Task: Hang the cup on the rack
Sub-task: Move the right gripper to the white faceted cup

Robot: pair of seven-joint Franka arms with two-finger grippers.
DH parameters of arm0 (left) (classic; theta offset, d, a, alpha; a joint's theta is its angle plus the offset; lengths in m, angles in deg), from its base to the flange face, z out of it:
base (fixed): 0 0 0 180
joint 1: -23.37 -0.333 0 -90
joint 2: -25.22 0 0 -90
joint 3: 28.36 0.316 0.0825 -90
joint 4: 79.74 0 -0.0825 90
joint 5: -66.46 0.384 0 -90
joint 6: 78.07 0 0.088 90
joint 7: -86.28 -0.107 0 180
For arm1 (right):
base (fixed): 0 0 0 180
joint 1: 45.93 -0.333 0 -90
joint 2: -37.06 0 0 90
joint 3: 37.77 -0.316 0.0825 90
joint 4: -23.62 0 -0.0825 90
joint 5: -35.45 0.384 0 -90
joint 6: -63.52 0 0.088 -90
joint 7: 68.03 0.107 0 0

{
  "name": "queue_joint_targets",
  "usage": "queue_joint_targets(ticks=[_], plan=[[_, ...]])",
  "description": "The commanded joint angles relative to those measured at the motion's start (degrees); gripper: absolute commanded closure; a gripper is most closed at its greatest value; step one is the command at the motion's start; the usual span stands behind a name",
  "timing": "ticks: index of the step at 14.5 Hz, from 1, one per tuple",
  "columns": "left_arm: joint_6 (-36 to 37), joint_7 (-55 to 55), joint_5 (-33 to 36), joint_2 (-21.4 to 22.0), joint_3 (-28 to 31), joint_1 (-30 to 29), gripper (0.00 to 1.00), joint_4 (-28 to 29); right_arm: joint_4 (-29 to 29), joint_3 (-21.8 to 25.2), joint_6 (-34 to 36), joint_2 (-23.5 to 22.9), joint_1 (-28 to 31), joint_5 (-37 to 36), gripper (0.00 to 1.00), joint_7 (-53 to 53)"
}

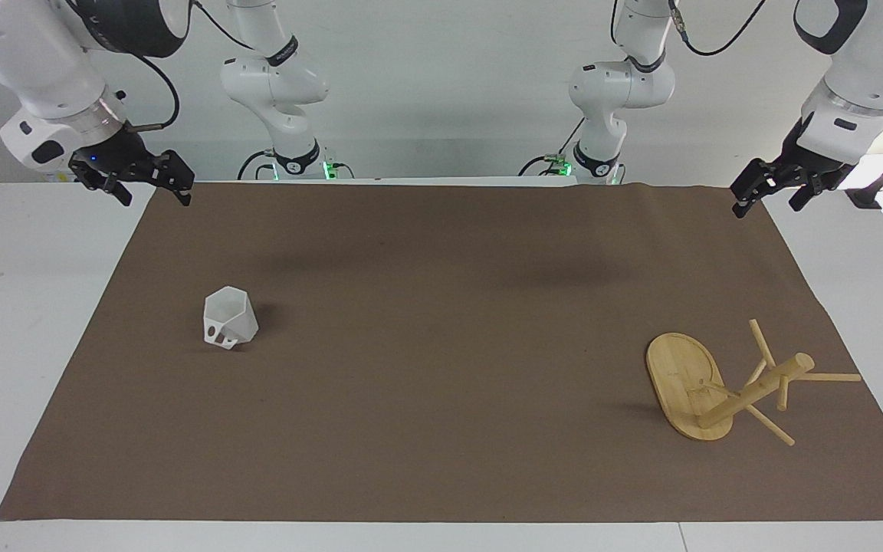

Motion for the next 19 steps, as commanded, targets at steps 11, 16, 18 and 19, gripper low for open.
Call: queue_joint_targets(ticks=[11, 16, 18, 19], plan=[[0.7, -0.6, 1.0, 1.3, 0.1, 0.0, 0.0, 1.0, 2.7, -0.3, -2.3, 1.6, -0.9, -0.7, 0.0, -28.3], [0.7, -0.6, 1.0, 1.3, 0.1, 0.0, 0.0, 1.0, 2.6, -0.1, -8.4, -3.3, 4.3, 8.9, 0.0, -64.9], [0.7, -0.6, 1.0, 1.3, 0.1, 0.0, 0.0, 1.0, 2.2, -0.1, -9.8, -7.1, 8.5, 15.2, 0.0, -75.7], [0.7, -0.6, 1.0, 1.3, 0.1, 0.0, 0.0, 1.0, 2.3, -0.1, -10.2, -9.1, 10.6, 17.8, 0.0, -81.7]])
